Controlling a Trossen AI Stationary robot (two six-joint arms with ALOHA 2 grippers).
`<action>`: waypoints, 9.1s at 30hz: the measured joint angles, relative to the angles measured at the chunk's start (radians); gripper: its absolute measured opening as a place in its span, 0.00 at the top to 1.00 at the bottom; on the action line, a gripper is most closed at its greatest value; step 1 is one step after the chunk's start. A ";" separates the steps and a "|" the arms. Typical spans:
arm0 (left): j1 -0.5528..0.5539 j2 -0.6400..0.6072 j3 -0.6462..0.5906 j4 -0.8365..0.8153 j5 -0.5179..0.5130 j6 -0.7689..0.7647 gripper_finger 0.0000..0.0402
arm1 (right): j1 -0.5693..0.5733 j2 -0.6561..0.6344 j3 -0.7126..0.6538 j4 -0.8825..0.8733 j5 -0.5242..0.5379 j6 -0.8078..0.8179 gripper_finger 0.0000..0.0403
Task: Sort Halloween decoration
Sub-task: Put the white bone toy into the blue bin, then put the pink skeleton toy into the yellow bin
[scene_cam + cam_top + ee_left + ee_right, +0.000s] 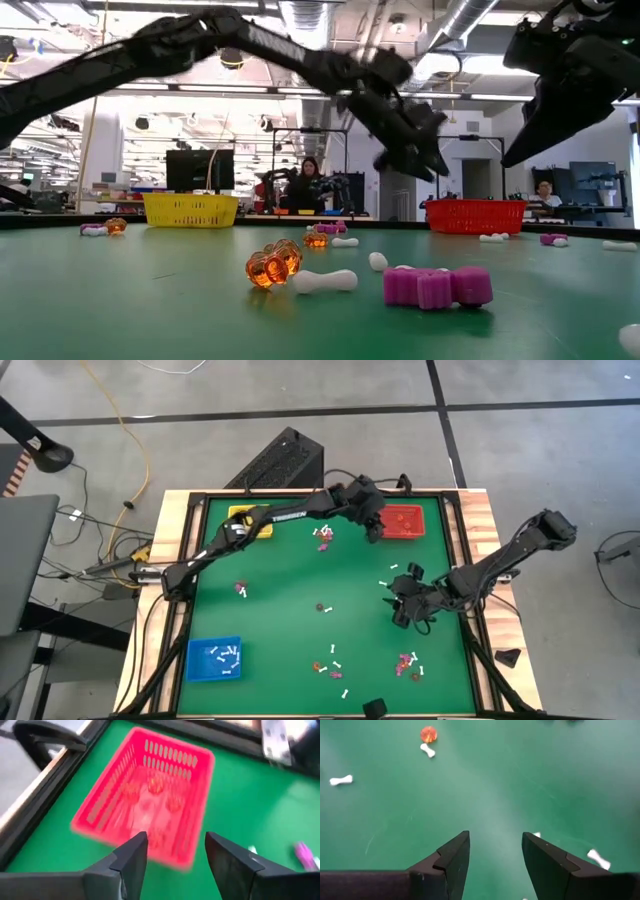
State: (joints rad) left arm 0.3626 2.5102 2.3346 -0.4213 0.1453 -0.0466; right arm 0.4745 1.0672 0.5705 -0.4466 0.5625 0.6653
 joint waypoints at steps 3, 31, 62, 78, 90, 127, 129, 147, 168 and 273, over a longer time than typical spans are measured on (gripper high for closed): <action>-0.006 -0.103 0.000 -0.213 -0.058 0.093 0.54 | 0.016 0.000 0.000 -0.027 -0.028 0.032 0.48; -0.530 -1.224 -1.630 0.777 -0.396 -0.003 0.56 | -0.284 0.164 0.111 -0.172 -0.172 -0.232 0.48; -0.552 -1.322 -1.837 0.884 -0.393 0.004 0.56 | -0.570 0.449 0.115 -0.033 -0.507 -0.430 0.86; -0.552 -1.282 -1.837 0.938 -0.388 0.029 0.56 | -0.550 0.257 0.112 0.183 -0.517 -0.440 0.94; -0.469 -0.826 -1.837 1.712 -0.358 -0.026 0.56 | -0.391 0.266 0.113 0.828 -0.538 -0.370 0.93; -0.453 -0.641 -1.682 1.812 -0.157 -0.029 0.61 | -0.342 0.278 0.112 0.859 -0.533 -0.386 0.93; -0.454 -0.641 -1.682 1.796 -0.178 -0.026 0.65 | -0.342 0.278 0.112 0.861 -0.533 -0.385 0.93; -0.495 -0.642 -1.483 0.909 -0.112 -0.016 0.79 | -0.147 0.125 0.113 0.347 -0.204 -0.253 0.93; -0.518 -0.594 -1.331 0.673 -0.259 -0.050 0.65 | 0.027 0.105 0.113 0.213 0.043 -0.199 0.92; -0.809 -1.250 -1.519 -0.118 -0.121 -0.568 0.81 | -0.022 0.105 0.113 0.221 0.035 -0.218 0.92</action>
State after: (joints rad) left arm -0.4463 1.2606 0.8154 -0.5389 0.0246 -0.6149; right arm 0.4530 1.1725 0.6834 -0.2257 0.5980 0.4469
